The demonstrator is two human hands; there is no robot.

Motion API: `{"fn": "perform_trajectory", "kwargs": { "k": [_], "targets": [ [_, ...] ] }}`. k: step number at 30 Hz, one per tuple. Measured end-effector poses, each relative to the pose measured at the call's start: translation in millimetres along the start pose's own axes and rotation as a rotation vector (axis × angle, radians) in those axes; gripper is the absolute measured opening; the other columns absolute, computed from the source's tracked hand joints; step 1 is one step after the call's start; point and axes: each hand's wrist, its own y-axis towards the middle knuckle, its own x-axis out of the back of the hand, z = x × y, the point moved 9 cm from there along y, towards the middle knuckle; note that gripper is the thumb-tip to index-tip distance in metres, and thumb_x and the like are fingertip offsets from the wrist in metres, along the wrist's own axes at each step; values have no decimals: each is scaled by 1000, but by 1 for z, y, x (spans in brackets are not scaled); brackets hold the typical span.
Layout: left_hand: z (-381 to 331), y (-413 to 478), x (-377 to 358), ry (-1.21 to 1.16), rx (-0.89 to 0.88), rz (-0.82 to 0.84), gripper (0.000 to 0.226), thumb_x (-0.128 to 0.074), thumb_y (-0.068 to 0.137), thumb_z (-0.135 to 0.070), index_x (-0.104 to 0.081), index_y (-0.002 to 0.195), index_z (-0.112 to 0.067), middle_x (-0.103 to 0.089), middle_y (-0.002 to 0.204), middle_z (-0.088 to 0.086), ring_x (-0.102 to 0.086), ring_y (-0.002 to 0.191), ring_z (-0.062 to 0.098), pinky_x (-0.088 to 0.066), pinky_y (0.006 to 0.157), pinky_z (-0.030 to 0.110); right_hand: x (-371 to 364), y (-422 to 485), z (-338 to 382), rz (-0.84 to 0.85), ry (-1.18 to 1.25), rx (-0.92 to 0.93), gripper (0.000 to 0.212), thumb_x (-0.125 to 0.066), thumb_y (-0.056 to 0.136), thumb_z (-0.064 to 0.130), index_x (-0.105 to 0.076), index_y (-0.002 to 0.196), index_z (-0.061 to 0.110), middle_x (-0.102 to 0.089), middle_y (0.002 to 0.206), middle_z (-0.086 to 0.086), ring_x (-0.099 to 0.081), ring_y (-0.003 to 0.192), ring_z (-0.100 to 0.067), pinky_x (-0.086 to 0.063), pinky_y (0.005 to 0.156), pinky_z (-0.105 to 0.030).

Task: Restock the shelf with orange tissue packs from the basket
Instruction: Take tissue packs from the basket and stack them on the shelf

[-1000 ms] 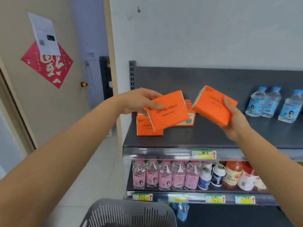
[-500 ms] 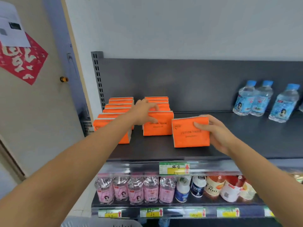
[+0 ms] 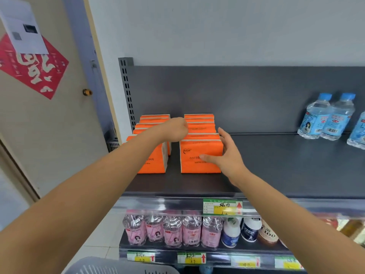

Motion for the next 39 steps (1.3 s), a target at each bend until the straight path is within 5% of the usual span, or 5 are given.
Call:
{"fn": "perform_trajectory", "kwargs": {
  "k": [4,8,17,32,39],
  "targets": [
    [1,-6,0,-40,-28,-13,16,-37,93,-8,-51,95,-13,-50,101,9,-47,94,20,-40,83,34,2,-6,7,-12,-105,9,93,-85,67,8,-32,138,35,-48,132,13,-52,118,-10,-51,89,-29],
    [3,-22,15,100,-97,-133,51,-41,99,-39,-45,139,-9,-42,145,10,-38,134,26,-33,109,38,12,-13,33,-73,-336,60,85,-70,81,42,-22,149,29,-26,155,4,-23,143,-19,-25,114,-43],
    [71,-117,65,363,3,-410,82,-16,86,-76,-10,153,-30,-6,162,5,-4,148,26,-9,117,47,-50,-40,128,-267,-1122,300,110,-19,63,92,-15,151,27,-14,160,-11,2,148,-32,0,113,-62],
    [228,-313,45,397,260,-388,92,-11,76,-82,8,151,-34,21,159,7,19,146,24,2,117,48,-270,-165,101,39,-1093,449,92,-42,78,77,-21,151,25,-5,161,-10,8,148,-31,6,116,-54],
    [277,-350,-19,350,328,-233,87,-18,84,-78,6,153,-31,23,158,10,20,146,27,5,117,50,-326,-217,44,276,-1042,451,76,-55,82,61,-43,141,14,-44,146,-7,-38,135,-27,-32,109,-39]
  ]
}}
